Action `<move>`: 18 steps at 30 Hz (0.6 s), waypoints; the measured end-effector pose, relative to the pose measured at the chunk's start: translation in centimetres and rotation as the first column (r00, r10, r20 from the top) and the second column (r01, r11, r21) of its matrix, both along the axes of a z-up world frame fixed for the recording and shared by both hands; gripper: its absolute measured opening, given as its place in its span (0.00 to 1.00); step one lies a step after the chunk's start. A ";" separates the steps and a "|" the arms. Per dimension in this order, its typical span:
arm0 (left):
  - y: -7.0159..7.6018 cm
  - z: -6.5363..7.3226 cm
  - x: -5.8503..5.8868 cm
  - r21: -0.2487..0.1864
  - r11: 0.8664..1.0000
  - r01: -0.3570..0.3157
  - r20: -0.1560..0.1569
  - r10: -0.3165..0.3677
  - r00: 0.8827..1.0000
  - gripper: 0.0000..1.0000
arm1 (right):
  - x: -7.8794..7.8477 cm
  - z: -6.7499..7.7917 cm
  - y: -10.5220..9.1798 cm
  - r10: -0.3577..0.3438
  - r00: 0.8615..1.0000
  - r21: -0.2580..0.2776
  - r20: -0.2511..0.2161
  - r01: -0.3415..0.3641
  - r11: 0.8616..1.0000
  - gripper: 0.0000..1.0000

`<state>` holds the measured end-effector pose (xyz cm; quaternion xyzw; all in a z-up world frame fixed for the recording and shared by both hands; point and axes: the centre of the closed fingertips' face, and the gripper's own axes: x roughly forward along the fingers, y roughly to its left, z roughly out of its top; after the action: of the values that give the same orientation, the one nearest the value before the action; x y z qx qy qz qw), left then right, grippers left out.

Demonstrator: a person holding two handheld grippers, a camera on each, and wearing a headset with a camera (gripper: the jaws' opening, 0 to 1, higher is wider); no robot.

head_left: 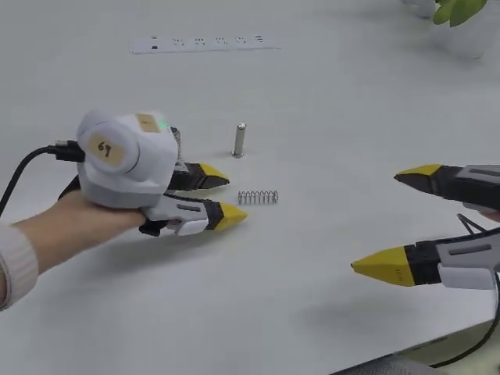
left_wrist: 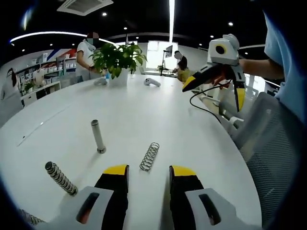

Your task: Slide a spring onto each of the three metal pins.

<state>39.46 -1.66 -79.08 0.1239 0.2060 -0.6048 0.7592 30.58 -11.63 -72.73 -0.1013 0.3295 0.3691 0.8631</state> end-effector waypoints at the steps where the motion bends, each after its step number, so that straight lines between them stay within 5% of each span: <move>1: -0.2 -0.1 0.2 0.002 1.000 0.002 0.010 -0.002 1.000 0.27 | -0.1 0.0 0.0 -0.002 1.000 0.001 -0.002 0.002 1.000 0.86; 18: -0.9 -0.8 0.7 0.022 0.999 0.044 0.020 -0.045 0.999 0.08 | -0.5 -0.3 -0.5 -0.019 1.000 0.002 -0.017 0.019 1.000 0.85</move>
<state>40.21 -2.55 -79.87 0.1427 0.2020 -0.6180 0.7462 30.06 -12.13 -73.03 -0.0943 0.3373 0.3620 0.8639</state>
